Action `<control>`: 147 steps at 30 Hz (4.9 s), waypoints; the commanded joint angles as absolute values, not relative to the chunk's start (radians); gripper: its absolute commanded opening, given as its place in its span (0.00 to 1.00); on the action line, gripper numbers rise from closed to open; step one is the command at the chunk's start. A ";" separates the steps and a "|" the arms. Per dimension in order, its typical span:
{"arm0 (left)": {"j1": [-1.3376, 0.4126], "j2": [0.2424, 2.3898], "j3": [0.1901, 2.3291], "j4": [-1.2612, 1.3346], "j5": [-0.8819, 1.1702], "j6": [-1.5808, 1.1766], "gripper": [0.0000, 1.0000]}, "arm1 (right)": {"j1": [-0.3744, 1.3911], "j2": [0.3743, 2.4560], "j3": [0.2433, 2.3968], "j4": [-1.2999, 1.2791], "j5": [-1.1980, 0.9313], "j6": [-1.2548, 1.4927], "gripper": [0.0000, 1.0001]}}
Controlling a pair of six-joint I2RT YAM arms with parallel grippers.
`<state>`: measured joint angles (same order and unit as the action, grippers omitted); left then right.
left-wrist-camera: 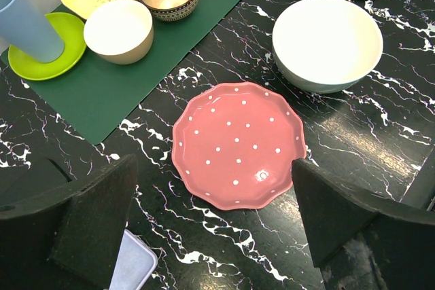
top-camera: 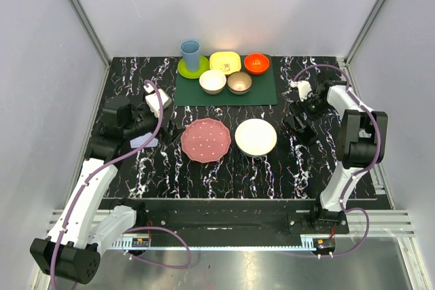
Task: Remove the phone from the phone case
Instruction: Pick up the phone at the center of the board.
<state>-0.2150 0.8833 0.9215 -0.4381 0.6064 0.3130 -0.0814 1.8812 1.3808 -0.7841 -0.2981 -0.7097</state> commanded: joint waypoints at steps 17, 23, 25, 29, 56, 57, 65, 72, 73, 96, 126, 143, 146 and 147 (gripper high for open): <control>-0.213 0.877 0.908 -0.379 0.629 0.298 0.99 | -0.064 1.944 1.318 -0.718 -0.308 -0.747 1.00; -0.210 0.877 0.908 -0.380 0.630 0.298 0.99 | -0.055 1.960 1.299 -0.690 -0.247 -0.742 1.00; -0.210 0.877 0.908 -0.379 0.632 0.296 0.99 | -0.049 1.963 1.292 -0.681 -0.224 -0.735 1.00; -0.210 0.879 0.908 -0.379 0.630 0.296 0.99 | -0.037 1.960 1.276 -0.661 -0.184 -0.709 1.00; -0.209 0.885 0.913 -0.371 0.614 0.287 0.99 | -0.006 1.987 1.273 -0.686 -0.106 -0.675 0.24; -0.209 0.885 0.914 -0.371 0.609 0.287 0.99 | -0.006 1.982 1.279 -0.690 -0.103 -0.673 0.22; -0.209 0.879 0.920 -0.350 0.575 0.285 0.99 | -0.006 1.875 1.299 -0.683 -0.086 -0.617 0.00; -0.213 0.917 0.965 -0.382 0.590 0.314 0.99 | -0.006 1.723 1.295 -0.673 -0.123 -0.617 0.00; -0.216 0.926 0.974 -0.391 0.597 0.324 0.99 | -0.006 1.704 1.296 -0.673 -0.135 -0.614 0.00; -0.311 1.167 1.246 -0.476 0.710 0.308 0.99 | 0.465 1.282 1.261 -0.473 -0.109 -0.589 0.00; -0.399 1.500 1.496 -0.489 0.879 0.012 0.99 | 0.821 1.230 1.143 -0.135 0.140 -0.746 0.00; -0.445 1.566 1.509 -0.491 0.881 0.003 0.93 | 0.897 1.318 1.198 -0.126 0.219 -0.770 0.00; -0.449 1.574 1.511 -0.506 0.879 0.008 0.81 | 0.910 1.336 1.201 -0.111 0.248 -0.782 0.00; -0.451 1.574 1.511 -0.509 0.876 0.009 0.77 | 0.911 1.339 1.204 -0.107 0.259 -0.787 0.00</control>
<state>-0.4423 1.5684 1.4704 -0.5236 0.8639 0.0154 0.8925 1.3342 1.1385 -0.2245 0.1894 -0.7494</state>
